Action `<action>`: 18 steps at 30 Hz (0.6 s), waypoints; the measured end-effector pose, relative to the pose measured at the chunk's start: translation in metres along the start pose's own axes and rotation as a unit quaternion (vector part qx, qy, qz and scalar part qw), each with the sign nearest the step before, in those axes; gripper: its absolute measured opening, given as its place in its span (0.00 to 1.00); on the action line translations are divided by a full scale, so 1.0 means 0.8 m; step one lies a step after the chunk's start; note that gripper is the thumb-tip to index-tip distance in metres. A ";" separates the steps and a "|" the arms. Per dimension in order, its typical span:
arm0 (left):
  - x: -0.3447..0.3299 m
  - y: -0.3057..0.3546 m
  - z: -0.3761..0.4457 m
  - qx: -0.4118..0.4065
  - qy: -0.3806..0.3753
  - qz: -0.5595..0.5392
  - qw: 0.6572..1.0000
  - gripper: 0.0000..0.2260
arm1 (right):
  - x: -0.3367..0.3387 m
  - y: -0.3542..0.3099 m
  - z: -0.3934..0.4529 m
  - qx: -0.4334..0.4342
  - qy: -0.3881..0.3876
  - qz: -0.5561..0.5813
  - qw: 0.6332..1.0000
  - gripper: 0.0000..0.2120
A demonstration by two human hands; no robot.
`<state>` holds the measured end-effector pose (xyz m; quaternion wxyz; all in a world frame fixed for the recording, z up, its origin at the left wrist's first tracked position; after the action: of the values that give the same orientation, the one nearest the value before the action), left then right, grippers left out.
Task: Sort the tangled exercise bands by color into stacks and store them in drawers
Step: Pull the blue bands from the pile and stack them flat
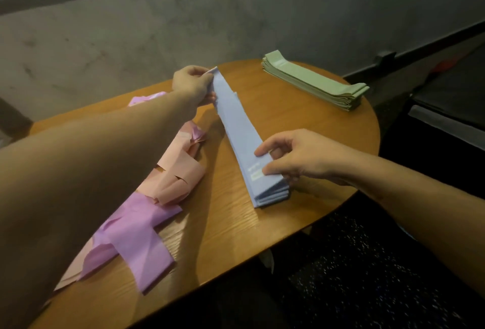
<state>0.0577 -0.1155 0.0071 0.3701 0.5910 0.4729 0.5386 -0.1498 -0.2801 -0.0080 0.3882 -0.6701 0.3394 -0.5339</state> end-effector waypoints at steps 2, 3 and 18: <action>-0.008 -0.002 0.011 -0.014 -0.003 0.025 1.000 0.03 | 0.001 0.006 0.007 0.033 0.004 -0.080 0.996 0.14; -0.012 -0.003 0.014 -0.018 -0.006 0.034 0.999 0.03 | 0.002 0.009 0.010 0.043 0.003 -0.105 0.993 0.14; -0.047 -0.047 0.041 -0.136 0.001 0.261 0.956 0.10 | 0.006 0.055 0.009 0.105 -0.013 -0.207 0.973 0.25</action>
<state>0.0851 -0.1383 -0.0441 0.2933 0.6376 0.2251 0.6759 -0.1438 -0.3036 -0.0454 0.3418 -0.6886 0.1304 -0.6261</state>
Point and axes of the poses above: each hand's wrist, its own z-axis towards the middle knuckle, its own x-axis out of the back of the hand, y = z × x, the point moved 1 cm from there along z, towards the middle knuckle, and after that the axes turned 8 degrees about x, right-handed, at the moved point
